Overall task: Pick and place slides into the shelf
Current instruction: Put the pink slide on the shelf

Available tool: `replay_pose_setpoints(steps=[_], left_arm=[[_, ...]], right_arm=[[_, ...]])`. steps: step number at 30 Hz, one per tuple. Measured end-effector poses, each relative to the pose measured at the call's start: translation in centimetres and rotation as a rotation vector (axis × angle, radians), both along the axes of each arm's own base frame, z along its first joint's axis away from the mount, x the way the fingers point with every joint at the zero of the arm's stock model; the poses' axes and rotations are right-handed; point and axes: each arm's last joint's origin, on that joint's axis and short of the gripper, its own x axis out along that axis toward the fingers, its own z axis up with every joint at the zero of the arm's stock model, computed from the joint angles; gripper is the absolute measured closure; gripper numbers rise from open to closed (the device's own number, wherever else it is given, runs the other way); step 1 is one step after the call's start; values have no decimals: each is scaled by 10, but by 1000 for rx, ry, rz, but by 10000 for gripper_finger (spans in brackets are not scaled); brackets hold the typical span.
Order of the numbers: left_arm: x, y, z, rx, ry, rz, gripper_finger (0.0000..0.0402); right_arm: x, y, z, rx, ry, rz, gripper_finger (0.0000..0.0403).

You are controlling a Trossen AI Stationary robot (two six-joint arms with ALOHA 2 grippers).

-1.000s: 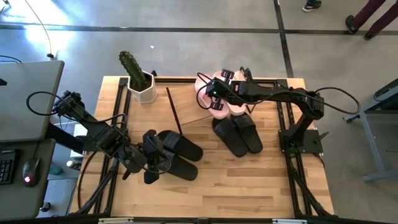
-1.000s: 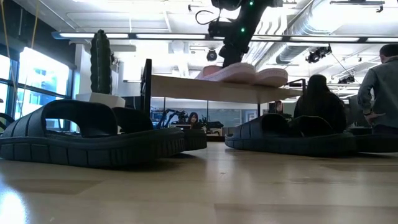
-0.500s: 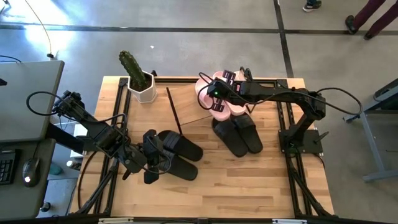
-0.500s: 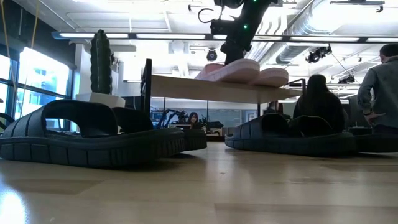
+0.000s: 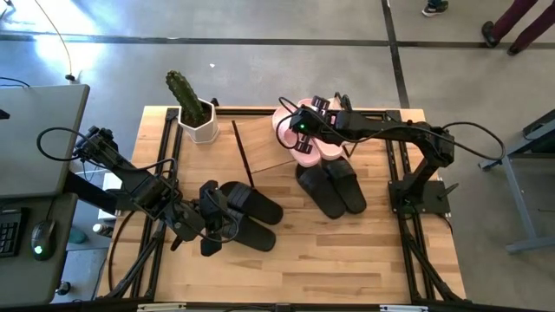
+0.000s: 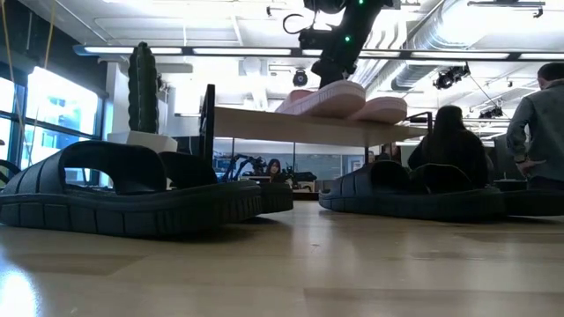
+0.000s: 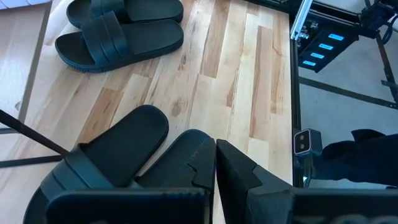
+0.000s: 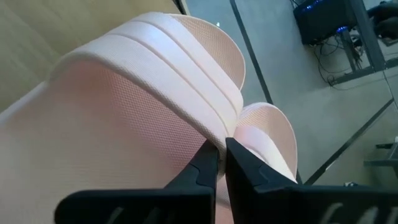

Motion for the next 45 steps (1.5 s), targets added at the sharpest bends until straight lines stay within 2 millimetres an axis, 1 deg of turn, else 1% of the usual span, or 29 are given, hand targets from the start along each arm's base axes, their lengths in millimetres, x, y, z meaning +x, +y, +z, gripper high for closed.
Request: replay_pose_setpoints(steps=[5, 16, 28, 34, 45], left_arm=[[0, 0, 0, -1, 0, 0, 399], [0, 0, 0, -1, -1, 0, 399], [0, 0, 0, -1, 0, 1, 399], [0, 0, 0, -1, 0, 0, 399], [0, 0, 0, 0, 0, -1, 399]], right_arm=[[0, -1, 0, 17, 0, 14, 391], [0, -1, -2, 32, 10, 31, 335], [-1, -1, -1, 36, 7, 34, 285], [-5, 1, 5, 39, -2, 38, 274], [-15, 8, 9, 104, 16, 49, 273]])
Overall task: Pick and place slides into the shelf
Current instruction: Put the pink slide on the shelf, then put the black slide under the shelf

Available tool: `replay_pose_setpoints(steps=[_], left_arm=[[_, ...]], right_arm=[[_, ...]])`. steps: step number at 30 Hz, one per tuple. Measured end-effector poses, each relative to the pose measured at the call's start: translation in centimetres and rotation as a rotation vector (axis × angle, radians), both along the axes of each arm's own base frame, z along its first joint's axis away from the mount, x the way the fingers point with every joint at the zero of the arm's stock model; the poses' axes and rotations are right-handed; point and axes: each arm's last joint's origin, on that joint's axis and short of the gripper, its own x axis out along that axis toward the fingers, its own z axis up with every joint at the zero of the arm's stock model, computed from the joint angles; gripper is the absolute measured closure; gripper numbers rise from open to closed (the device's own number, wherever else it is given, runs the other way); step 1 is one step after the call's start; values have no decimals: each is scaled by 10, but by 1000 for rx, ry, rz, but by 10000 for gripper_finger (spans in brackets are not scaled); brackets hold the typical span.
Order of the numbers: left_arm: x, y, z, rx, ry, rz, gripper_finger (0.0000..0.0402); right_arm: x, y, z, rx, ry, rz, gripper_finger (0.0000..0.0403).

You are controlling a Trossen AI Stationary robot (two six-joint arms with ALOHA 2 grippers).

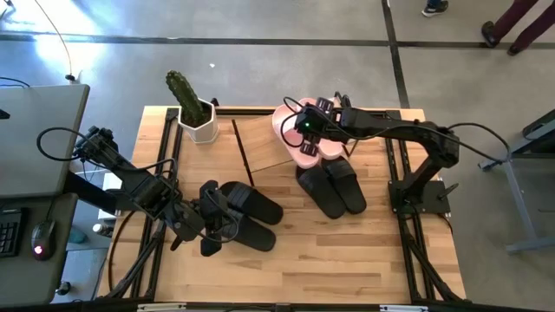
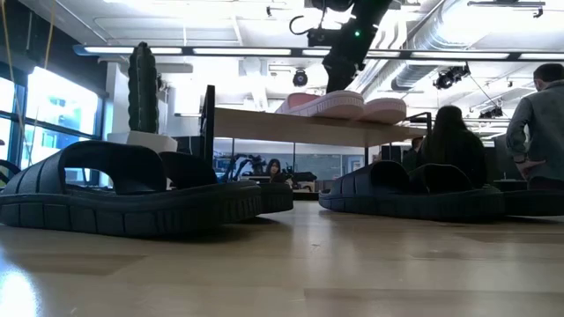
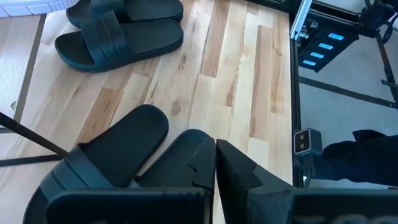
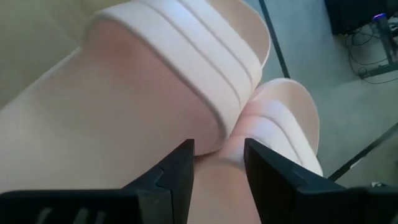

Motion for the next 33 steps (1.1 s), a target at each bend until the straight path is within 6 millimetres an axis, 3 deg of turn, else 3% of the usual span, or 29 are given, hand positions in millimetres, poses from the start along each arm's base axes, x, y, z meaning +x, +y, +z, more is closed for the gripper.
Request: replay_pose_setpoints(steps=[7, 15, 21, 25, 29, 33], left_arm=[[0, 0, 0, 1, 0, -1, 399], [0, 0, 0, 1, 0, -1, 399], [0, 0, 0, 1, 0, -1, 399], [0, 0, 0, 1, -1, -1, 399], [0, 0, 0, -2, -5, -1, 399], [0, 0, 0, -13, -8, 9, 399]], right_arm=[[-8, 20, 19, -26, -58, 32, 273], [-39, 49, 50, -23, -112, 69, 273], [-78, 76, 77, 35, -192, 103, 273], [-111, 96, 91, 166, -238, 145, 273], [-143, 113, 99, 330, -254, 165, 273], [-170, 128, 97, 369, -171, 151, 273]])
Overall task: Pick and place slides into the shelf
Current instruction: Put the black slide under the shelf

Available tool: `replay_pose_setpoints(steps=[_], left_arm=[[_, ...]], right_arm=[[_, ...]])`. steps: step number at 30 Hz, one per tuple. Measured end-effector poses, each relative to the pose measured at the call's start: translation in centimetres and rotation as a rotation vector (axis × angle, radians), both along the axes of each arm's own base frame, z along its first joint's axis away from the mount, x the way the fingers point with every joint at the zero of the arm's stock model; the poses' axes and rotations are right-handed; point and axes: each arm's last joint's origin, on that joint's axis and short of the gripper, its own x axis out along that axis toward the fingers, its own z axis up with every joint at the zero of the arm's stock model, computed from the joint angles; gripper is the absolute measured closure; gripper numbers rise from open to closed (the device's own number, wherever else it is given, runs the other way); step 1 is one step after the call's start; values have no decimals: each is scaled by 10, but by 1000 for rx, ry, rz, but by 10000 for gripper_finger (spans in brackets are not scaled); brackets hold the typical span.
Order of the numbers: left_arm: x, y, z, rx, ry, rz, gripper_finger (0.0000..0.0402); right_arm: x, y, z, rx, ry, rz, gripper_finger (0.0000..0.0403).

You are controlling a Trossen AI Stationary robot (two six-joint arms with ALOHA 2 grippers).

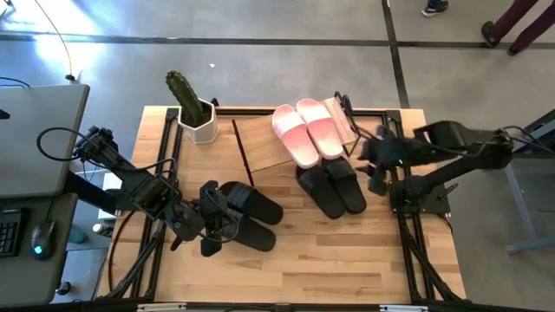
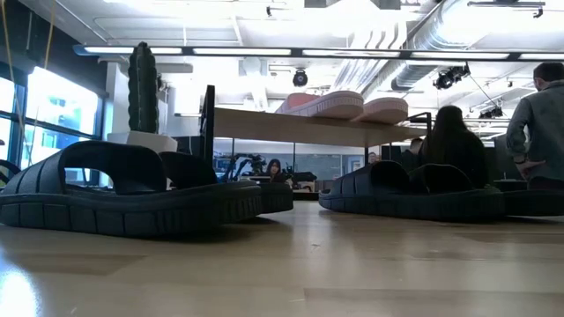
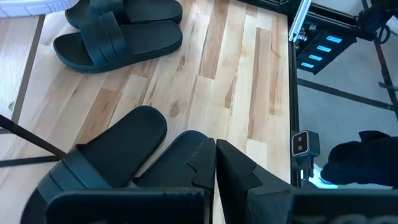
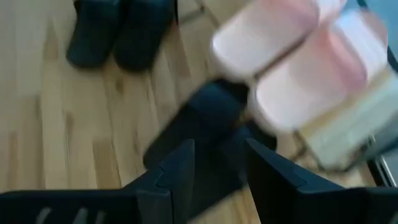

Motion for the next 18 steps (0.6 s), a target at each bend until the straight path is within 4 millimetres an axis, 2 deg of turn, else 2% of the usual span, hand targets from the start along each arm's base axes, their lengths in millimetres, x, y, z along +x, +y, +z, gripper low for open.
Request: replay_pose_setpoints(steps=[4, 8, 12, 15, 18], left_arm=[[0, 0, 0, -20, -3, 18, 399], [1, 0, 1, -72, -18, 60, 399], [3, -1, 4, -84, -65, 71, 399], [4, -2, 5, -89, -80, 75, 399], [5, -2, 6, -97, -94, 75, 399]], right_arm=[[-17, 16, -7, -121, 101, -1, 274], [-21, 38, -27, -270, 81, 41, 274], [-30, 58, -71, -294, 64, 63, 274], [-41, 68, -108, -195, 76, 24, 274], [-51, 77, -138, -67, 100, -24, 274]])
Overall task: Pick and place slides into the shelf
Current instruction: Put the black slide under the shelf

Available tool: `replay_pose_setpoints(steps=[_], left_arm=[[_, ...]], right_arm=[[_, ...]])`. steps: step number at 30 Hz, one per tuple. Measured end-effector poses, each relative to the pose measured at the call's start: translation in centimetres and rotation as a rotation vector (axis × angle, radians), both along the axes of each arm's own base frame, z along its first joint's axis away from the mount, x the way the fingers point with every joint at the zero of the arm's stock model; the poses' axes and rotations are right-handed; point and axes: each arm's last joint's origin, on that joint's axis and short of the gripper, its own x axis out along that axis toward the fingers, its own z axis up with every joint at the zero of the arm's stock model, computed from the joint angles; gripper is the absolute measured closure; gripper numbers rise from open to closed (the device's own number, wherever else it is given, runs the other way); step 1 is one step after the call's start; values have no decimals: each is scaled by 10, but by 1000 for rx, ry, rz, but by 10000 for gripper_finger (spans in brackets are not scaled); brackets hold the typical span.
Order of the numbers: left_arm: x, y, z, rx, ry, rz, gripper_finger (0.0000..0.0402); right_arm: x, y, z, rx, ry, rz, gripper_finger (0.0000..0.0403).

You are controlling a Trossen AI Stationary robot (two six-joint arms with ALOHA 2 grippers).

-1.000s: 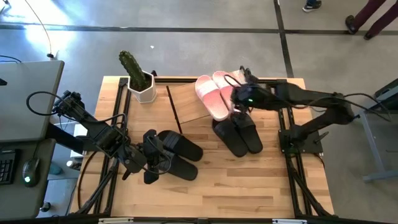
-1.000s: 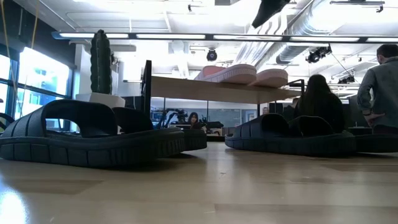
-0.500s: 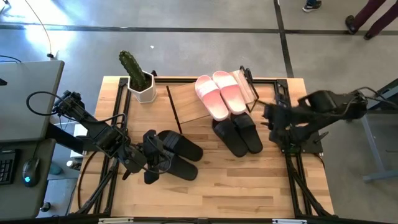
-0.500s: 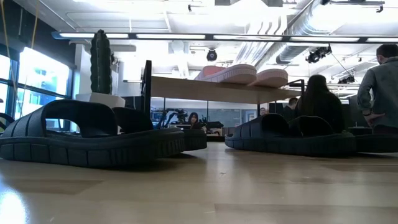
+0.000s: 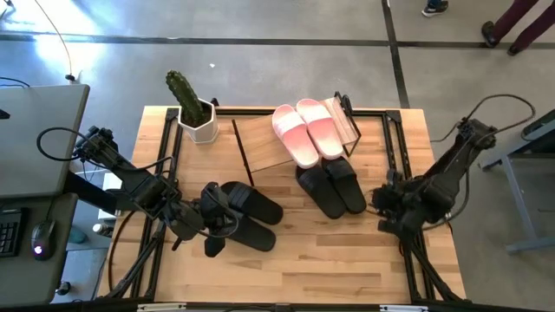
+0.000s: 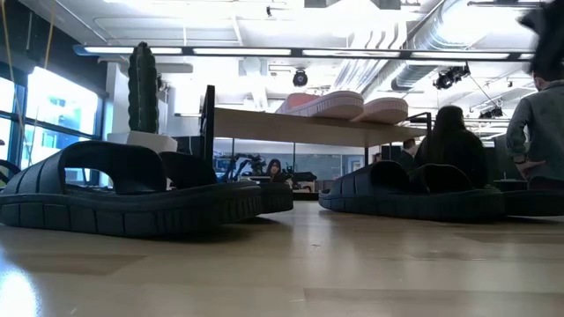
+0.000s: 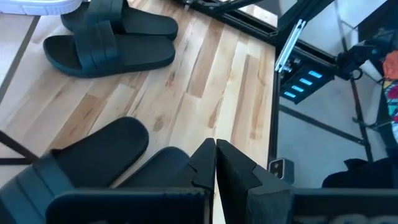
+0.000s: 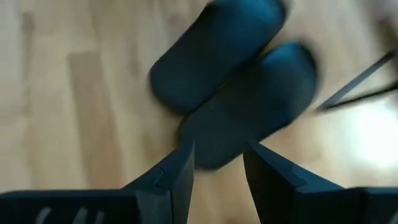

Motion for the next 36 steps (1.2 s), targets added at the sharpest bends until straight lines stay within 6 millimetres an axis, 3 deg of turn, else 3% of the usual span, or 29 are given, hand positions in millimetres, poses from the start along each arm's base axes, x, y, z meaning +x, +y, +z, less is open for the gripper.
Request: replay_pose_setpoints(steps=[3, 8, 16, 23, 36], left_arm=[[1, -1, 1, -10, -18, 1, 399], [2, -1, 2, -16, -29, 0, 399], [2, -1, 2, -15, -29, 0, 399], [2, -1, 2, -13, -28, -2, 399], [2, -1, 2, -12, -28, -2, 399]], right_arm=[[-7, 6, -22, 102, 9, -58, 274], [-11, 24, -49, 191, -44, 30, 274], [-9, 28, -90, 12, 46, 65, 274], [-4, 34, -108, -158, 92, 129, 272], [5, 39, -131, -307, 181, 186, 272]])
